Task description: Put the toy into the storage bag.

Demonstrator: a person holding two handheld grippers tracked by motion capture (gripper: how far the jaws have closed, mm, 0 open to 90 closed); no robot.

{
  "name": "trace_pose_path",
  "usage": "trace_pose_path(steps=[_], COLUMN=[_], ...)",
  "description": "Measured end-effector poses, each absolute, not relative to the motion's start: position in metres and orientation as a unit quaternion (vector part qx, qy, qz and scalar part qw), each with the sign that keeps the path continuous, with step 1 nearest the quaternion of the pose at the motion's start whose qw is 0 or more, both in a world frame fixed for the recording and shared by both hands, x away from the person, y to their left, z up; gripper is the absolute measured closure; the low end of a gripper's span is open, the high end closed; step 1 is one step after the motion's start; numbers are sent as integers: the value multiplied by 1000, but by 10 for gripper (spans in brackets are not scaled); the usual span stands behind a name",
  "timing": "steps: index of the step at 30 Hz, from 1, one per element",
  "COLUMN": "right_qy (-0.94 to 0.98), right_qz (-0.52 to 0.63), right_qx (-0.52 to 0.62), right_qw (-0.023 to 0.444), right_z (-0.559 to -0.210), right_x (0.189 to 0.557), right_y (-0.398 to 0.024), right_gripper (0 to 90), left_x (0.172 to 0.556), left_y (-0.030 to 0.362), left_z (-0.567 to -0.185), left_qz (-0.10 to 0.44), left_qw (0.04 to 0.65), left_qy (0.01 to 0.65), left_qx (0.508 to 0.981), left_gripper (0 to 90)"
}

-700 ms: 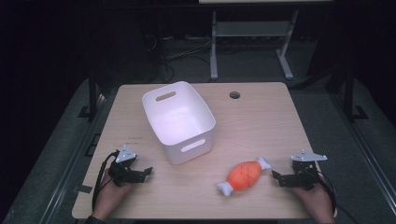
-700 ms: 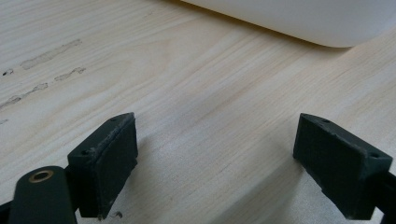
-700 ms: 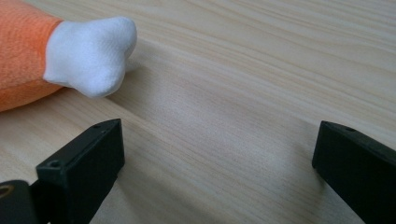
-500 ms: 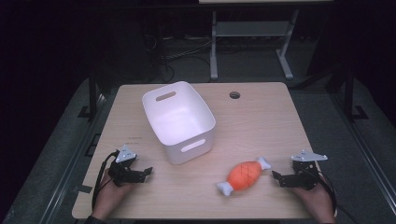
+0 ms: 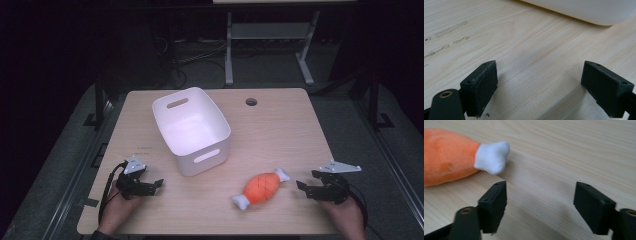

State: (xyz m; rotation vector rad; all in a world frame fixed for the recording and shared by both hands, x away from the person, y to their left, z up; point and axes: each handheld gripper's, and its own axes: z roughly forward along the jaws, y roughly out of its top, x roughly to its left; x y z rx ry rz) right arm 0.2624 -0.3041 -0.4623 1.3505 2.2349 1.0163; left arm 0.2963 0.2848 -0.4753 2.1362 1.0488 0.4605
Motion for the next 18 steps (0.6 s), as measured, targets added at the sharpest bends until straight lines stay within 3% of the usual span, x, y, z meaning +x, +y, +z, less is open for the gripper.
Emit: trace_pose_path(steps=[6, 16, 18], right_qy=[792, 816, 821], right_qz=[373, 382, 383], right_qx=[458, 412, 403], right_qw=[157, 135, 133], right_z=[-452, -437, -434], right_x=[259, 255, 254], right_y=[-305, -296, -294], right_gripper=[485, 880, 897], left_x=[296, 296, 296], left_y=[285, 285, 285], left_z=[-475, -475, -475], left_qz=[178, 178, 178], left_qw=[351, 351, 351], left_qy=[405, 405, 405], left_qx=[825, 825, 825], left_gripper=[130, 130, 131])
